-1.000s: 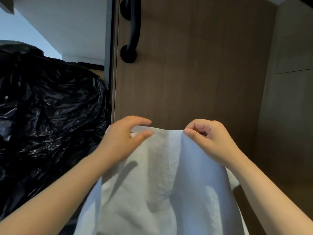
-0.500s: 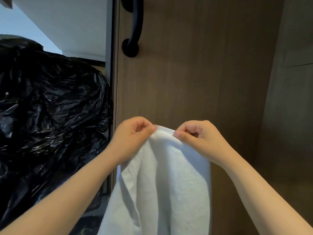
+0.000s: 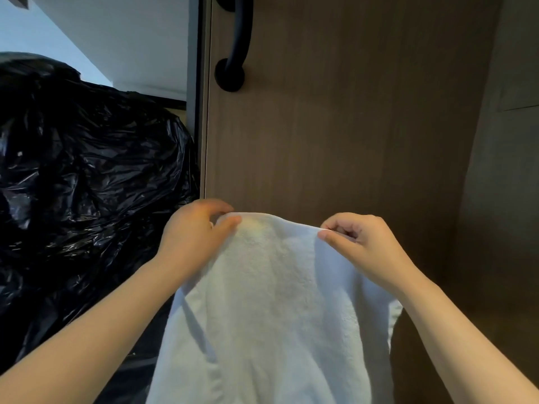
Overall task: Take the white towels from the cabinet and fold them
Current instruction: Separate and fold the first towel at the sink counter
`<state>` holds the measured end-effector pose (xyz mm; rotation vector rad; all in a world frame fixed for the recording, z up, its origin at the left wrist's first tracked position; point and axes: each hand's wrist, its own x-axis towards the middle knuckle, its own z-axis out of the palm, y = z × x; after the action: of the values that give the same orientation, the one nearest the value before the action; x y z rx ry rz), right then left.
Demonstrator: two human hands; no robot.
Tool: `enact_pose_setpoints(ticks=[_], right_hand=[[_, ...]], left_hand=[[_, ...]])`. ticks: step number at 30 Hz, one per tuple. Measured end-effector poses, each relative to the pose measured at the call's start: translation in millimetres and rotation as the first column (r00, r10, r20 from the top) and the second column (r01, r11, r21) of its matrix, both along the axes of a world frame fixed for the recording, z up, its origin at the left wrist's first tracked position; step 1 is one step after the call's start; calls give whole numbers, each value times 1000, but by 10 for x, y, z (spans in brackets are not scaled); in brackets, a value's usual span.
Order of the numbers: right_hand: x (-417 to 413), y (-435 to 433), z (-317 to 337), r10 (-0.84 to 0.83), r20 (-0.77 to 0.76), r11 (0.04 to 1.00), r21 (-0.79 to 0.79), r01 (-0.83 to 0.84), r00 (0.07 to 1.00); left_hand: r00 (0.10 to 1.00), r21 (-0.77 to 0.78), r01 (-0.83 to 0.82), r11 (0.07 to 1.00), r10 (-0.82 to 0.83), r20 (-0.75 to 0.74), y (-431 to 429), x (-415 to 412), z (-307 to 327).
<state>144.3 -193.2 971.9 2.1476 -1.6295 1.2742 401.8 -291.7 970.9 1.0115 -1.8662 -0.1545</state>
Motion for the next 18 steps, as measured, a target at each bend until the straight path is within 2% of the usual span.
enact_pose_setpoints(ticks=[4, 8, 10, 14, 16, 18], right_hand=[[145, 3, 64, 69, -37, 997, -17, -69, 997], [315, 48, 112, 164, -60, 985, -37, -166, 985], [342, 75, 135, 168, -63, 984, -50, -171, 984], [305, 96, 127, 141, -50, 989, -36, -143, 989], [256, 108, 102, 115, -32, 993, -20, -115, 993], [163, 133, 80, 56, -25, 998, 1, -56, 998]], left_hand=[[986, -78, 164, 983, -160, 51, 231, -117, 9], [926, -48, 375, 926, -372, 61, 346, -265, -43], [903, -36, 429, 902, -428, 28, 343, -282, -46], [903, -48, 429, 902, -429, 15, 308, -228, -32], [926, -96, 378, 921, -374, 51, 290, -197, -29], [955, -111, 295, 949, -295, 18, 232, -149, -31]])
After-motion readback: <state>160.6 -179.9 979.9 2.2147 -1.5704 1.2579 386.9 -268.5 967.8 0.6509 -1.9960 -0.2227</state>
